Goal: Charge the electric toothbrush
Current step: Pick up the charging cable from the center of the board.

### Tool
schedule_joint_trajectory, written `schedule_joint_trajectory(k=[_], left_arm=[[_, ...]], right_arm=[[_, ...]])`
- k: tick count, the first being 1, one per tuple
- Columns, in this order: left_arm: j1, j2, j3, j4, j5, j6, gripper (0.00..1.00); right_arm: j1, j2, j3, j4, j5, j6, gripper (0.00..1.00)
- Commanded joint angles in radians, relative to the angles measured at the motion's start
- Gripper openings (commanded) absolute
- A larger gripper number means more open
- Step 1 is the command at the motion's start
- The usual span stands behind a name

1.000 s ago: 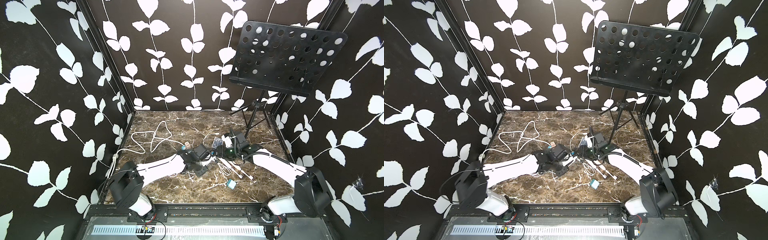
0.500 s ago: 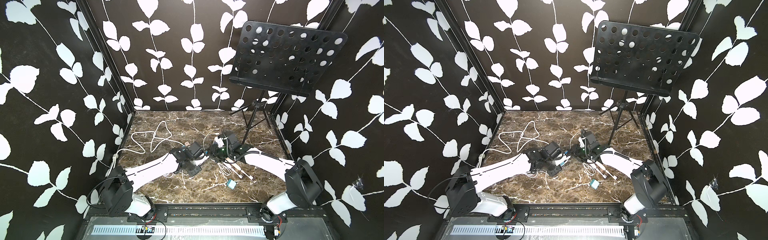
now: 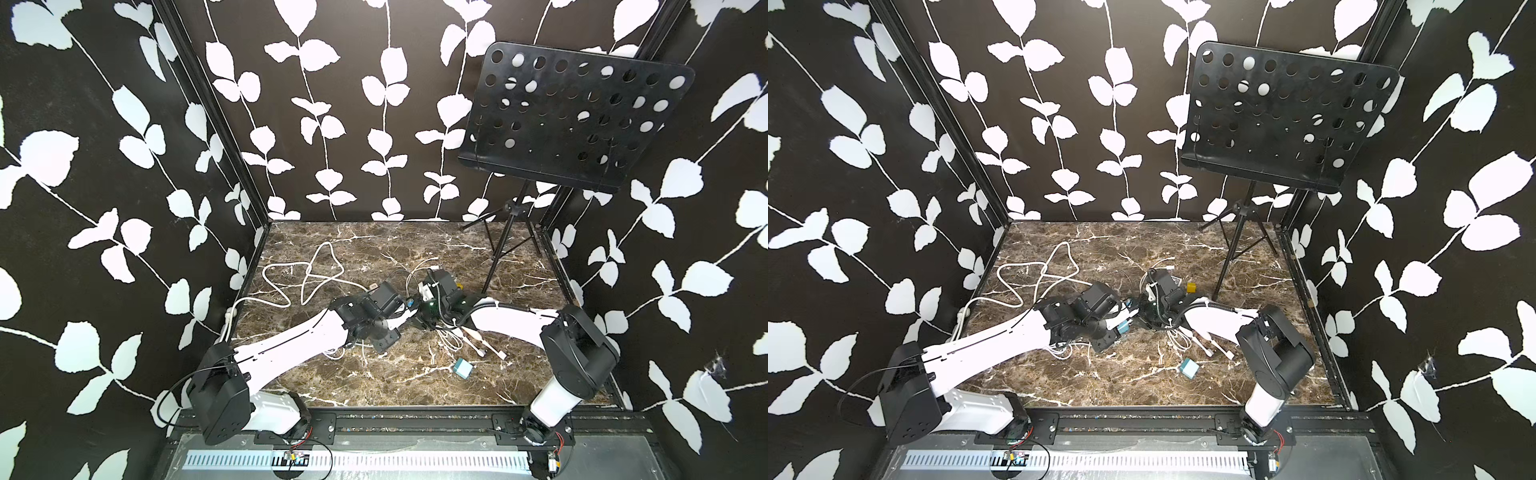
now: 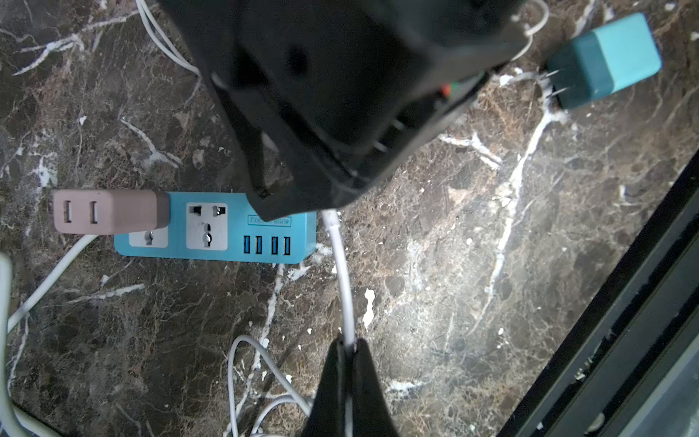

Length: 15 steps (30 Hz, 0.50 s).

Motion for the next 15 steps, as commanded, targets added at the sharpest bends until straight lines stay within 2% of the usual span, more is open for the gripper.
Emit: schedule_joint_trajectory(k=[1, 9, 12, 15], left_arm=[[0.003, -0.022, 0.023, -0.018, -0.043, 0.017, 0.00], [0.012, -0.029, 0.028, -0.015, -0.078, 0.012, 0.00], [0.024, -0.041, 0.027, -0.016, -0.070, 0.005, 0.00], [0.031, -0.063, 0.041, -0.022, -0.008, 0.005, 0.00]], right_arm=[[0.001, -0.032, -0.018, 0.049, -0.001, 0.051, 0.27], [-0.003, -0.067, -0.055, 0.067, -0.013, 0.034, 0.24], [-0.008, -0.100, -0.064, 0.112, -0.039, -0.002, 0.31], [-0.031, -0.128, -0.097, 0.216, -0.078, -0.043, 0.38]])
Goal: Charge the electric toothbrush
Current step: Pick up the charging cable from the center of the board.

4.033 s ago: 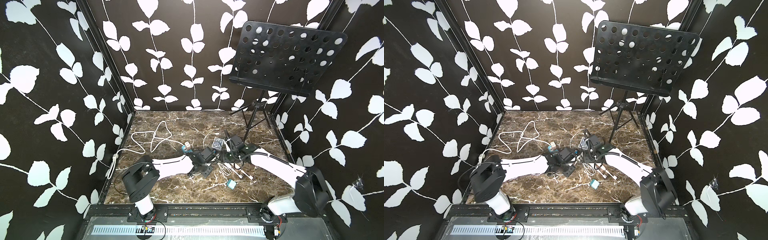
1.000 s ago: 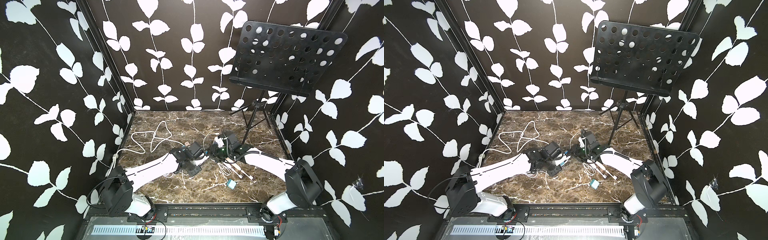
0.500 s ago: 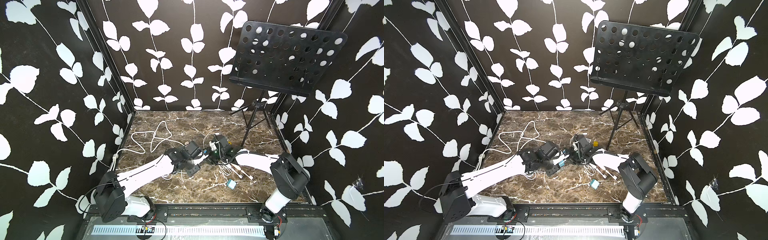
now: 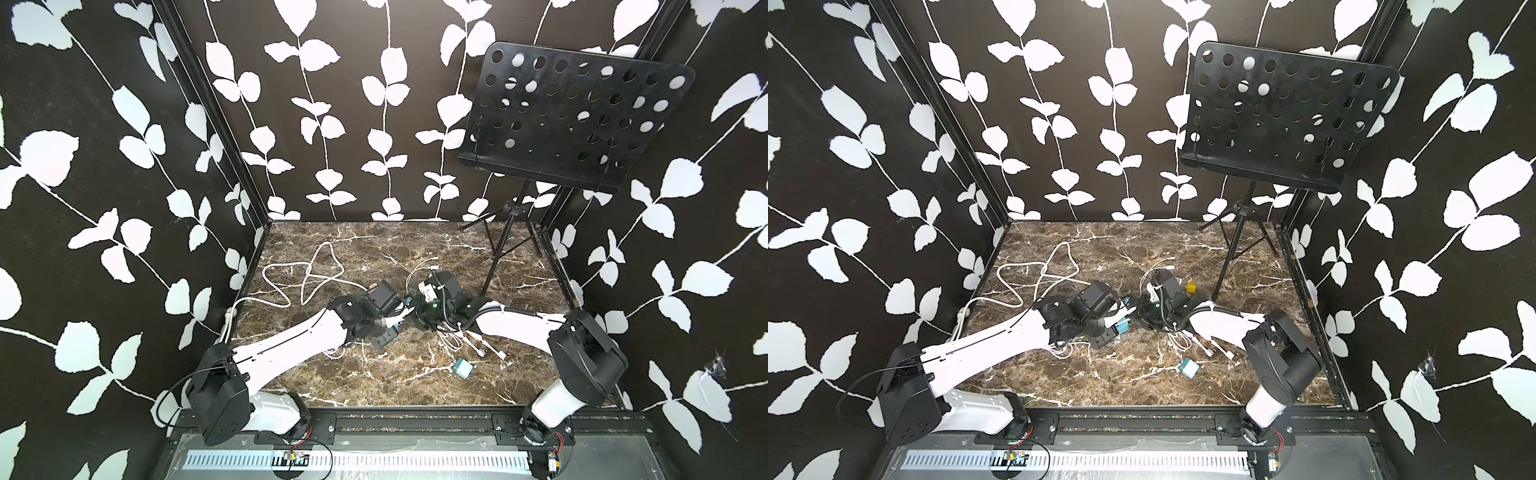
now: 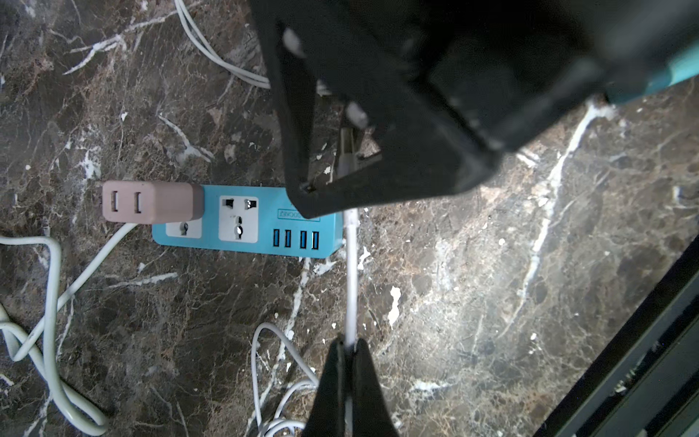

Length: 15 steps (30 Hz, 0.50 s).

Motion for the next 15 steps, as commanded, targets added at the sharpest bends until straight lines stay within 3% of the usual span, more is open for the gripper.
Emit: schedule_joint_trajectory(k=[1, 6, 11, 15], left_arm=[[0.013, -0.062, 0.043, -0.020, 0.053, -0.003, 0.00], [0.039, -0.099, 0.092, -0.072, 0.130, -0.005, 0.00], [0.071, -0.127, 0.149, -0.106, 0.202, -0.005, 0.00], [0.103, -0.134, 0.196, -0.166, 0.235, 0.005, 0.00]], right_arm=[[-0.034, -0.070, -0.035, 0.163, -0.053, -0.042, 0.41], [-0.115, -0.164, -0.122, 0.319, -0.141, -0.182, 0.47], [-0.152, -0.236, -0.151, 0.359, -0.245, -0.382, 0.54], [-0.185, -0.235, -0.197, 0.556, -0.343, -0.359, 0.61]])
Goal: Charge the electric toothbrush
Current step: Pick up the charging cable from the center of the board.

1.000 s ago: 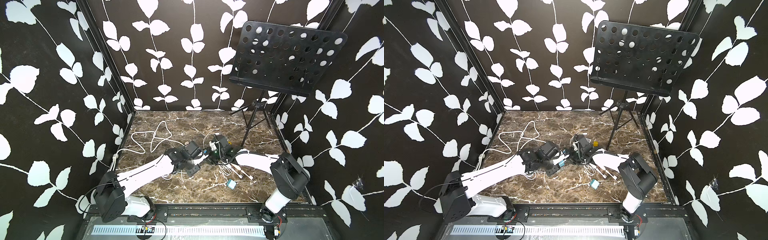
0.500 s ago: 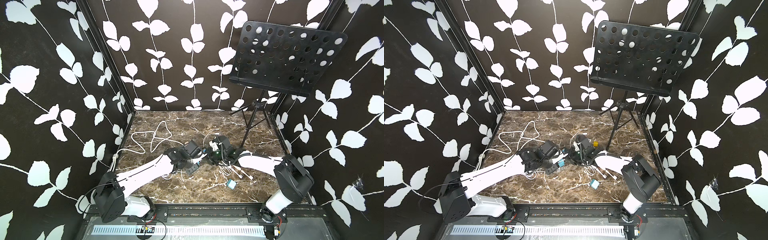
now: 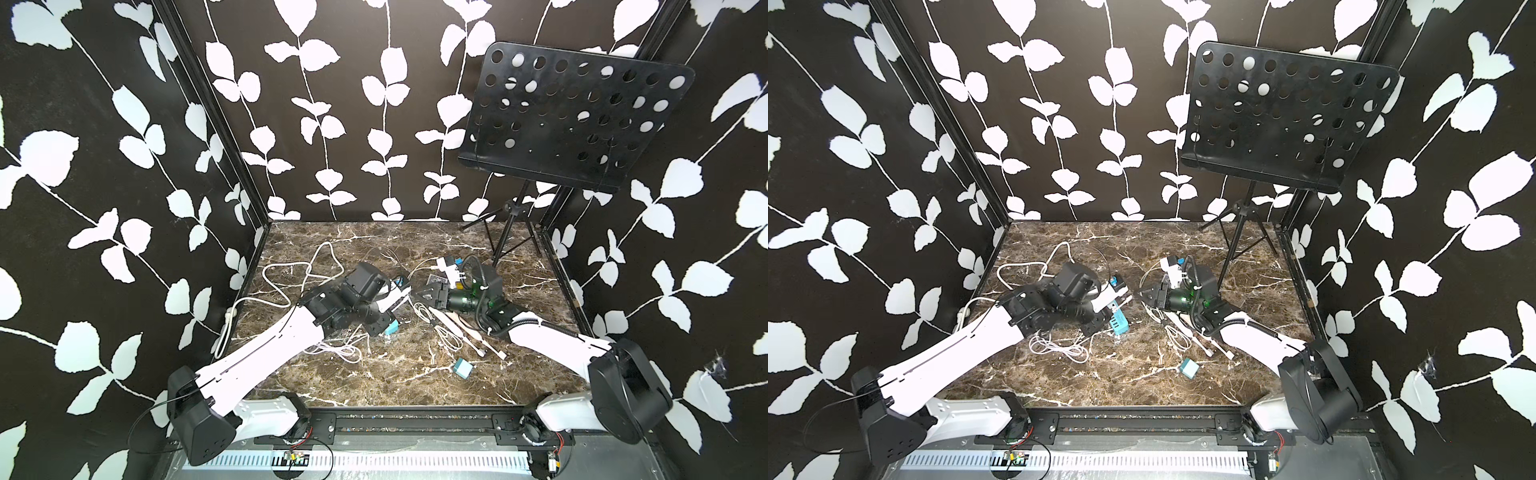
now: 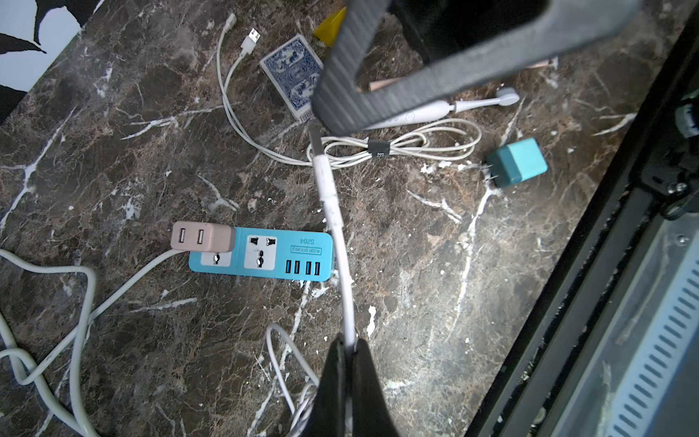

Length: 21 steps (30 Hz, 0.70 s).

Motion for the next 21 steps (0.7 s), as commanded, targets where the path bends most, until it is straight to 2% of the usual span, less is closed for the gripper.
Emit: schedule_joint_trajectory(k=[1, 6, 13, 18, 21], left_arm=[[0.023, -0.030, 0.039, -0.076, 0.051, 0.008, 0.00], [0.040, -0.057, 0.046, -0.075, 0.052, 0.011, 0.00], [0.055, -0.091, 0.037, -0.044, 0.090, 0.017, 0.00], [0.068, -0.081, 0.055, -0.071, 0.077, 0.014, 0.00], [0.070, -0.091, 0.051, -0.060, 0.059, 0.005, 0.00]], right_arm=[[-0.021, -0.009, -0.021, 0.181, -0.105, -0.055, 0.63], [-0.017, 0.018, 0.017, 0.214, -0.151, -0.063, 0.64], [0.032, 0.021, 0.068, 0.118, -0.121, -0.123, 0.60], [0.038, 0.072, 0.093, 0.224, -0.132, -0.063, 0.61], [0.057, 0.079, 0.118, 0.207, -0.118, -0.053, 0.60]])
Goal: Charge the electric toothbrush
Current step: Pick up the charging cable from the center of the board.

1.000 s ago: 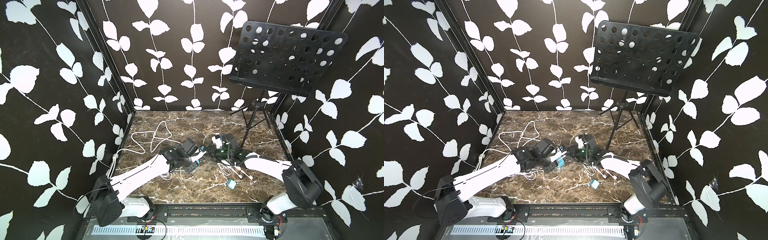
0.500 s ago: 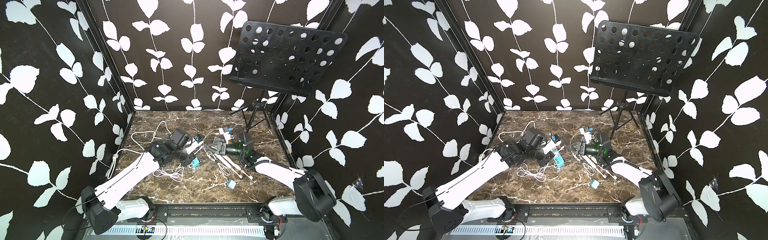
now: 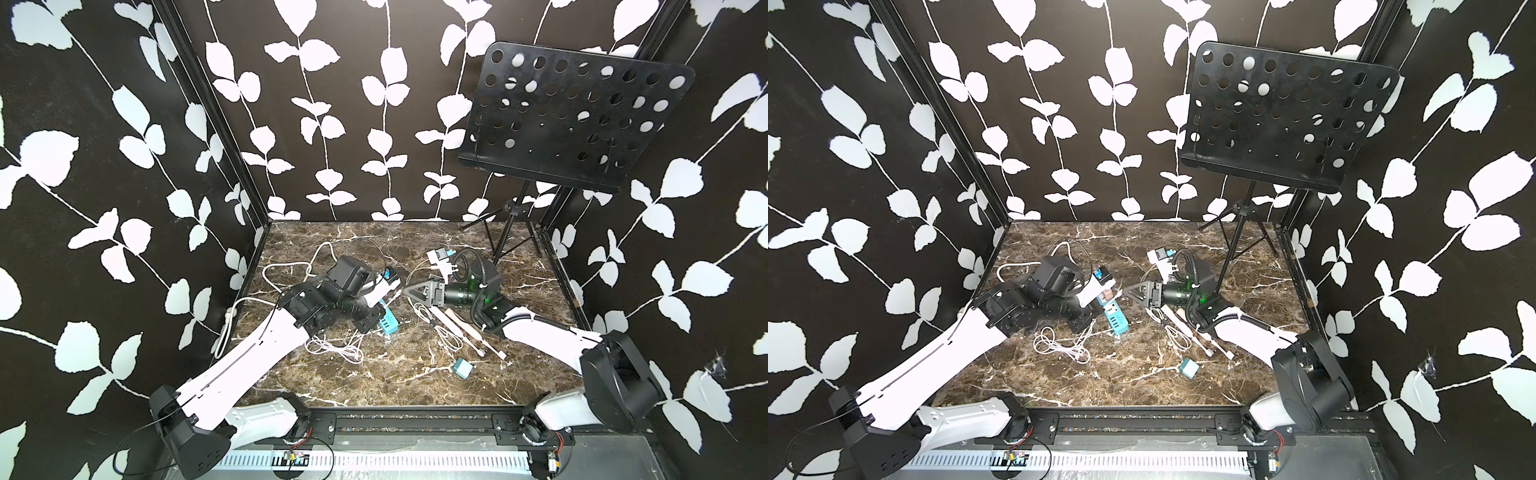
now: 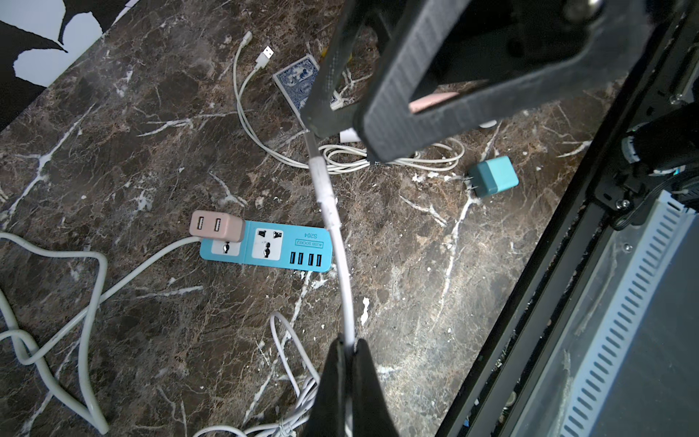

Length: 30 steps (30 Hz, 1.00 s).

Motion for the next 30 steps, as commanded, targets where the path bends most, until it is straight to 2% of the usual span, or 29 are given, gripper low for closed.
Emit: schedule_joint_trajectory(k=[1, 3, 8, 11, 14, 17, 19, 22, 26, 28, 30], left_arm=[[0.007, -0.028, 0.019, 0.002, -0.023, -0.008, 0.00], [0.019, -0.031, 0.022, 0.012, -0.024, -0.034, 0.00], [0.043, -0.054, 0.007, 0.060, -0.017, -0.110, 0.00], [0.106, -0.065, -0.007, 0.116, 0.013, -0.242, 0.00], [0.128, -0.071, -0.021, 0.153, 0.053, -0.372, 0.00], [0.135, -0.059, -0.001, 0.126, 0.079, -0.449, 0.00], [0.137, -0.060, -0.001, 0.142, 0.120, -0.481, 0.00], [0.143, -0.058, 0.001, 0.147, 0.142, -0.524, 0.00], [0.164, -0.057, -0.010, 0.158, 0.193, -0.583, 0.00], [0.174, -0.068, -0.031, 0.188, 0.227, -0.614, 0.00], [0.182, -0.071, -0.038, 0.182, 0.240, -0.630, 0.00]], right_arm=[[0.023, 0.001, 0.044, 0.036, 0.011, 0.016, 0.60], [0.033, -0.006, 0.061, -0.045, 0.059, 0.019, 0.57], [0.039, -0.021, 0.053, -0.036, 0.139, 0.095, 0.54], [0.048, -0.048, 0.064, -0.146, 0.228, 0.057, 0.55], [0.062, -0.087, 0.070, -0.264, 0.308, -0.118, 0.54], [0.097, -0.142, 0.046, -0.340, 0.472, -0.360, 0.53], [0.153, -0.155, 0.060, -0.391, 0.578, -0.570, 0.54], [0.221, -0.150, 0.077, -0.379, 0.738, -0.763, 0.55], [0.234, -0.134, 0.035, -0.206, 0.776, -0.910, 0.54], [0.255, -0.112, 0.038, -0.172, 0.765, -1.045, 0.52], [0.282, -0.089, 0.045, -0.145, 0.806, -1.171, 0.50]])
